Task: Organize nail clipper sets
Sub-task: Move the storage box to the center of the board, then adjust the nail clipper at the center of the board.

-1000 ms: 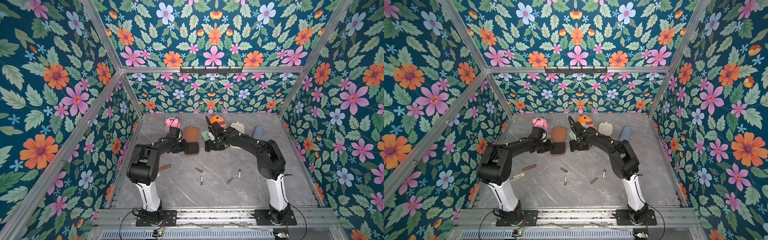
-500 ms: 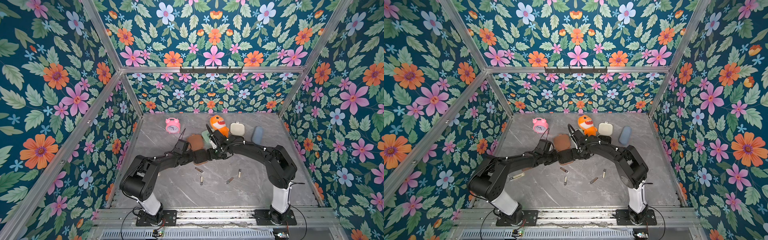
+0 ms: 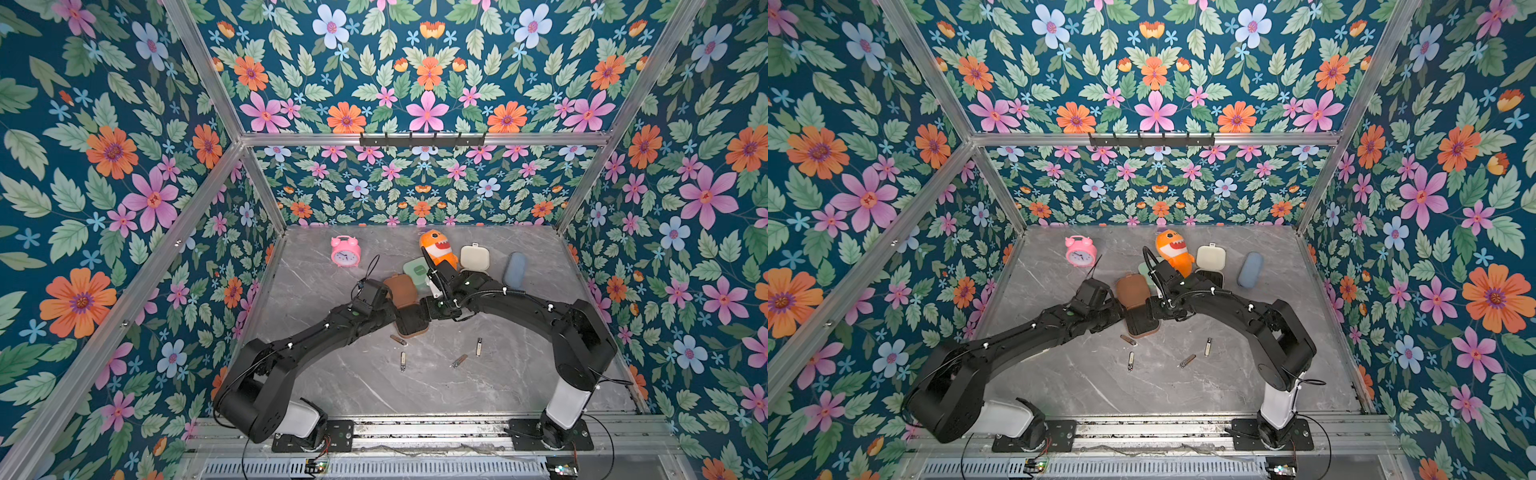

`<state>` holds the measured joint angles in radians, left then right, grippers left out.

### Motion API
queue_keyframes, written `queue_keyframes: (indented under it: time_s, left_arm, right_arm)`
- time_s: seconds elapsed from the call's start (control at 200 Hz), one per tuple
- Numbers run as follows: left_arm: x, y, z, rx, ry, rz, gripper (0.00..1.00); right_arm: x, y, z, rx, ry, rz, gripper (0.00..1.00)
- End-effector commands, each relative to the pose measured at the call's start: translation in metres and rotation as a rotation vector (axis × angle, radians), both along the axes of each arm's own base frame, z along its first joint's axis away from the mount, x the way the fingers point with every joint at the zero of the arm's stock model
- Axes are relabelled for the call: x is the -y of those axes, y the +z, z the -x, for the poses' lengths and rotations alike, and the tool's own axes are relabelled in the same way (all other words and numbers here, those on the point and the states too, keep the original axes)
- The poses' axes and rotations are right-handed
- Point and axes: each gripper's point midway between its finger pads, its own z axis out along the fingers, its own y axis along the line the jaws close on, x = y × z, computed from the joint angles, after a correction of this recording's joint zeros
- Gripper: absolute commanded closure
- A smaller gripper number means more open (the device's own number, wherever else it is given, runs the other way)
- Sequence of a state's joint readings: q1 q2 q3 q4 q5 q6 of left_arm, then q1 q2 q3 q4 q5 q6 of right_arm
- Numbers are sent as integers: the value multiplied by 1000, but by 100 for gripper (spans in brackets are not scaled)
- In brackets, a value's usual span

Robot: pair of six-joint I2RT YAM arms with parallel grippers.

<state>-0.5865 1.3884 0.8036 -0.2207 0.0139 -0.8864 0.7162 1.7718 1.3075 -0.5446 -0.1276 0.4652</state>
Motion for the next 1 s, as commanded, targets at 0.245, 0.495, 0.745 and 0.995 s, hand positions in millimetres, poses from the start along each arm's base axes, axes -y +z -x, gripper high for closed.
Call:
queue_keyframes:
  time_s: [0.245, 0.495, 0.745, 0.995]
  left_arm:
    - [-144, -9, -18, -74, 153, -254, 26]
    - [-178, -39, -38, -150, 194, -177, 25]
    - [-179, -70, -13, -242, 204, -149, 25]
    - [-171, -81, 15, -291, 199, -98, 24]
  right_arm:
    - [-20, 20, 18, 20, 68, -118, 22]
    - [-27, 17, 35, 7, 96, -121, 21]
    - [-23, 12, 39, 4, 91, -122, 21]
    - [-26, 16, 38, 10, 100, -131, 21]
